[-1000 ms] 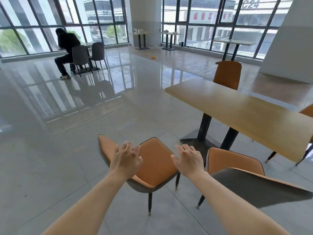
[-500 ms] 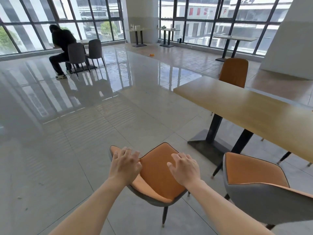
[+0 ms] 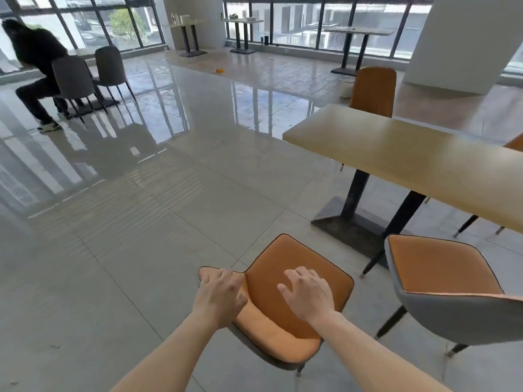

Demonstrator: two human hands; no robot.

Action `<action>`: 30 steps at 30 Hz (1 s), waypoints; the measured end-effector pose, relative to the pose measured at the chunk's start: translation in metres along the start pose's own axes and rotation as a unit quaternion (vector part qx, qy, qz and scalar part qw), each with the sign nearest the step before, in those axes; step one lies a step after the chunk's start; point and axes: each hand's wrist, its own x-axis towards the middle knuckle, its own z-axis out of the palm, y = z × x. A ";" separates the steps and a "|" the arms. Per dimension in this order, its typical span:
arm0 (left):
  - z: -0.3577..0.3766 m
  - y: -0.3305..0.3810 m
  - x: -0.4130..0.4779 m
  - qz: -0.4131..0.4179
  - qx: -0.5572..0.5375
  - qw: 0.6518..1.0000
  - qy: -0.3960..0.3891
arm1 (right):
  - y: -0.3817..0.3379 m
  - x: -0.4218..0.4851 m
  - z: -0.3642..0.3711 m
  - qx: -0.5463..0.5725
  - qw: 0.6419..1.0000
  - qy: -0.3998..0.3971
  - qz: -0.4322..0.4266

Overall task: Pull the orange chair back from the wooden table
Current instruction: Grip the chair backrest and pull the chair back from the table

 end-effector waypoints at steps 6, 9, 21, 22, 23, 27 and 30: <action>0.011 -0.056 0.023 0.150 0.040 0.987 -0.050 | -0.057 -0.019 0.035 0.012 0.993 0.013 0.117; 0.014 -0.077 0.026 0.223 0.066 0.971 -0.051 | -0.087 -0.040 0.049 0.013 0.983 0.013 0.181; 0.020 -0.086 0.051 0.301 0.119 0.946 -0.028 | -0.122 -0.058 0.095 -0.059 0.958 0.060 0.274; 0.021 -0.087 0.053 0.317 0.126 0.940 -0.024 | -0.121 -0.058 0.097 -0.071 0.956 0.073 0.274; 0.021 -0.088 0.052 0.331 0.125 0.935 -0.019 | -0.120 -0.057 0.100 -0.077 0.956 0.079 0.273; 0.040 -0.093 0.064 0.337 0.118 0.934 -0.003 | -0.114 -0.054 0.099 -0.070 0.959 0.097 0.259; 0.057 -0.094 0.080 0.321 0.098 0.942 -0.005 | -0.110 -0.049 0.097 -0.061 0.961 0.096 0.253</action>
